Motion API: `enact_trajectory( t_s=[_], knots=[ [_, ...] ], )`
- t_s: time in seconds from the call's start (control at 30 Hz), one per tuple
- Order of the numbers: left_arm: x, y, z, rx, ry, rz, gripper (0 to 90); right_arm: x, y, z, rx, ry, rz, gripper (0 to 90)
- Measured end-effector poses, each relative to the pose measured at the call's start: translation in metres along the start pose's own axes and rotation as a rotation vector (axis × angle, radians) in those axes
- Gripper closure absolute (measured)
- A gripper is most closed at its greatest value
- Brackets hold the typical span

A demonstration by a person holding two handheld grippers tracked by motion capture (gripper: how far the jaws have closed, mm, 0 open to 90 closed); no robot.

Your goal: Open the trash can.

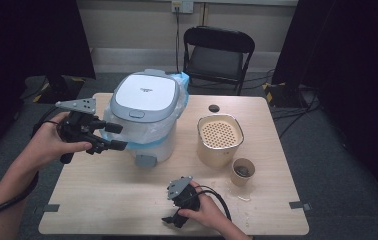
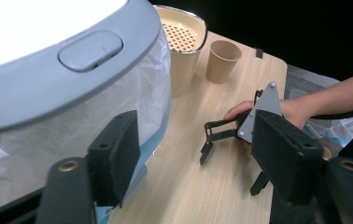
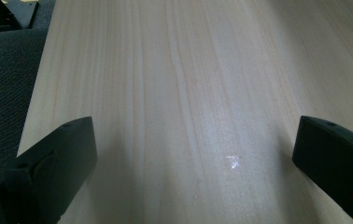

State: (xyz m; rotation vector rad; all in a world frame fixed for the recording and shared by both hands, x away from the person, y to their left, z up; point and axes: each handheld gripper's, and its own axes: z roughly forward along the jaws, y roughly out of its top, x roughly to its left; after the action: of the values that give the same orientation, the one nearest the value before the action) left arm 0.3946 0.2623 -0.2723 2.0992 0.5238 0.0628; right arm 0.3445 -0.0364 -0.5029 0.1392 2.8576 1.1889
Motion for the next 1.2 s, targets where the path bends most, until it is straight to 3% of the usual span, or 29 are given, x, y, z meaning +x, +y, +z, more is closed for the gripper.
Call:
enact_trajectory(
  t_s=[0.43,1.2],
  knots=[
    [0.005,0.021,-0.001,-0.001,0.061,-0.005,49.1,0.000,0.000,0.000,0.000,0.001,0.003,0.0],
    [0.017,0.045,0.013,0.009,0.123,0.000,73.9,0.001,0.000,0.000,0.005,0.003,0.009,0.0]
  ],
)
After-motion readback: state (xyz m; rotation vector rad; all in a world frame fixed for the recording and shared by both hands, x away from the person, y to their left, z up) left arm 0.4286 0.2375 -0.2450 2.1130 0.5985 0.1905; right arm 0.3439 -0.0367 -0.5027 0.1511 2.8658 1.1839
